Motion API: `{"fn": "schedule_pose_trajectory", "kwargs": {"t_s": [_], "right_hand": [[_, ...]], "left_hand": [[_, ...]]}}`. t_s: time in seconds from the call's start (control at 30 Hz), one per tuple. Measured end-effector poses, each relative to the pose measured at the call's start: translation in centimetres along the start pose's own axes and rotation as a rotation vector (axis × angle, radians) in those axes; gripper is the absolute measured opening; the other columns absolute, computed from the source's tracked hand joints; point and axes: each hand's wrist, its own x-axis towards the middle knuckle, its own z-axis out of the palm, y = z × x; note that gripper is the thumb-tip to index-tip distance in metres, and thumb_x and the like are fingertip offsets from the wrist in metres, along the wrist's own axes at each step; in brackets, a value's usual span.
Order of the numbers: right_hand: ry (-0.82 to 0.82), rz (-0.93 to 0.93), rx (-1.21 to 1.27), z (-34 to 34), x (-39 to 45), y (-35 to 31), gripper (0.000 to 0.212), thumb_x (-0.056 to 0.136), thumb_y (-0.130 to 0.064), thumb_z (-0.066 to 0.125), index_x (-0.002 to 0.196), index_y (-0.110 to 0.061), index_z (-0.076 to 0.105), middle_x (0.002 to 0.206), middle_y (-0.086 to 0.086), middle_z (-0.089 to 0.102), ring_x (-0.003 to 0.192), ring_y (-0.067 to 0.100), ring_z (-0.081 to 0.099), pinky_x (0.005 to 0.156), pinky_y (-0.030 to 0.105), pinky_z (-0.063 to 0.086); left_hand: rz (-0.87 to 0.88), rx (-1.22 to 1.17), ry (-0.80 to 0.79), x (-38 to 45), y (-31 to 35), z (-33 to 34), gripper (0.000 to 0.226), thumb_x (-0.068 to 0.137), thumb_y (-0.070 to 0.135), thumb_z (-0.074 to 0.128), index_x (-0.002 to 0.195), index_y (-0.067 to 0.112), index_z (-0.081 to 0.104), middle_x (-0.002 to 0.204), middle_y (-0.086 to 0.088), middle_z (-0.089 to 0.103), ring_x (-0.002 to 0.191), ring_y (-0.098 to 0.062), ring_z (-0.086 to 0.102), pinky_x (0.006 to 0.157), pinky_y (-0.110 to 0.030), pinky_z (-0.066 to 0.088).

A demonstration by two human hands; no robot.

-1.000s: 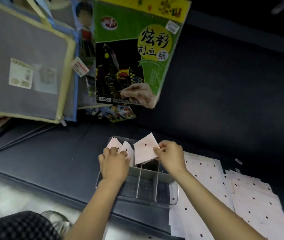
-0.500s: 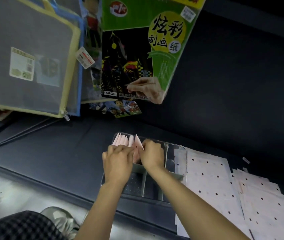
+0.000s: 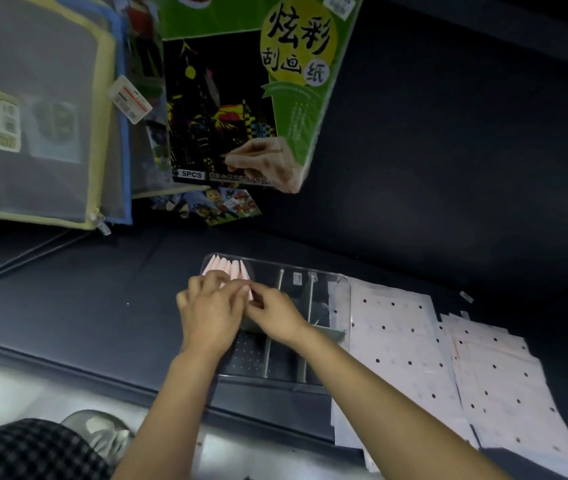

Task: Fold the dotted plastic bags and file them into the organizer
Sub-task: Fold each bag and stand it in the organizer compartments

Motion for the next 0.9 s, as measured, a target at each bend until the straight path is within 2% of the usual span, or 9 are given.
{"fn": "schedule_pose_trajectory", "kwargs": {"t_s": [0.1, 0.23, 0.37, 0.43, 0.53, 0.67, 0.73, 0.8, 0.9], "right_hand": [[-0.05, -0.03, 0.141, -1.3, -2.4, 0.8, 0.049, 0.092, -0.014, 0.058, 0.139, -0.016, 0.044, 0.131, 0.001, 0.056, 0.12, 0.011, 0.053, 0.102, 0.021, 0.041], [0.059, 0.005, 0.171, -4.7, -8.1, 4.7, 0.049, 0.092, -0.014, 0.059, 0.139, -0.015, 0.044, 0.124, -0.012, 0.052, 0.113, 0.0, 0.053, 0.093, 0.005, 0.039], [0.254, 0.128, -0.023, -9.5, -16.1, 12.1, 0.039, 0.091, -0.015, 0.061, 0.129, -0.016, 0.055, 0.124, -0.001, 0.061, 0.107, 0.003, 0.056, 0.099, 0.017, 0.044], [0.212, 0.235, -0.205, -11.1, -19.9, 15.8, 0.042, 0.089, -0.022, 0.064, 0.13, -0.017, 0.053, 0.13, -0.001, 0.057, 0.114, 0.009, 0.053, 0.101, 0.018, 0.04], [0.006, 0.29, -0.427, -11.6, -23.8, 19.4, 0.061, 0.082, -0.038, 0.069, 0.137, -0.026, 0.045, 0.14, -0.01, 0.044, 0.128, 0.012, 0.039, 0.102, 0.016, 0.03], [-0.028, 0.195, -0.6, -10.0, -25.8, 21.8, 0.068, 0.078, -0.047, 0.068, 0.138, -0.029, 0.043, 0.149, -0.012, 0.031, 0.134, 0.011, 0.028, 0.108, 0.024, 0.025], [0.04, 0.108, -0.646, -9.1, -26.5, 22.0, 0.057, 0.075, -0.043, 0.073, 0.128, -0.027, 0.057, 0.143, -0.006, 0.044, 0.128, 0.015, 0.041, 0.105, 0.031, 0.036], [0.131, -0.002, -0.697, -8.1, -27.1, 21.8, 0.042, 0.061, -0.032, 0.087, 0.1, -0.024, 0.074, 0.118, -0.002, 0.066, 0.102, 0.019, 0.064, 0.082, 0.035, 0.055], [0.269, -0.107, -0.719, -6.7, -27.8, 21.4, 0.028, 0.049, -0.022, 0.094, 0.071, -0.025, 0.076, 0.092, -0.005, 0.074, 0.076, 0.015, 0.069, 0.063, 0.024, 0.055]], "left_hand": [[0.058, 0.07, -0.025, 0.0, 0.6, 0.0, 0.023, 0.094, 0.036, 0.049, 0.106, 0.035, 0.069, 0.126, -0.002, 0.05, 0.109, -0.024, 0.032, 0.085, -0.036, 0.019], [0.039, 0.178, -0.074, 0.0, 1.4, 0.0, 0.027, 0.095, 0.036, 0.047, 0.112, 0.027, 0.066, 0.136, -0.01, 0.044, 0.115, -0.034, 0.033, 0.091, -0.045, 0.024], [-0.027, 0.196, -0.019, -0.3, 1.7, -0.1, 0.027, 0.094, 0.03, 0.052, 0.112, 0.016, 0.066, 0.133, -0.018, 0.043, 0.114, -0.041, 0.035, 0.092, -0.051, 0.027], [-0.032, 0.149, 0.065, -1.0, 2.6, 0.2, 0.025, 0.093, 0.025, 0.056, 0.11, 0.01, 0.067, 0.129, -0.021, 0.047, 0.112, -0.044, 0.037, 0.091, -0.054, 0.029], [0.157, -0.036, 0.098, -3.0, 6.0, 1.1, 0.016, 0.089, 0.012, 0.059, 0.101, 0.006, 0.068, 0.114, -0.019, 0.055, 0.104, -0.041, 0.044, 0.087, -0.05, 0.037], [0.331, -0.292, -0.193, -8.6, 11.4, 3.9, 0.013, 0.092, 0.014, 0.059, 0.098, 0.01, 0.069, 0.098, -0.005, 0.064, 0.094, -0.024, 0.055, 0.078, -0.034, 0.045], [0.405, -0.307, -0.409, -11.7, 12.8, 5.7, 0.015, 0.092, 0.022, 0.059, 0.102, 0.017, 0.068, 0.102, 0.004, 0.064, 0.095, -0.015, 0.055, 0.08, -0.03, 0.047], [0.494, -0.212, -0.661, -14.6, 12.8, 7.5, 0.03, 0.09, 0.035, 0.06, 0.118, 0.025, 0.062, 0.122, 0.009, 0.057, 0.115, -0.012, 0.049, 0.09, -0.023, 0.041], [0.645, 0.027, -0.896, -17.3, 11.4, 9.3, 0.067, 0.082, 0.051, 0.064, 0.141, 0.031, 0.04, 0.15, 0.008, 0.031, 0.14, -0.011, 0.022, 0.111, -0.023, 0.02]]}}
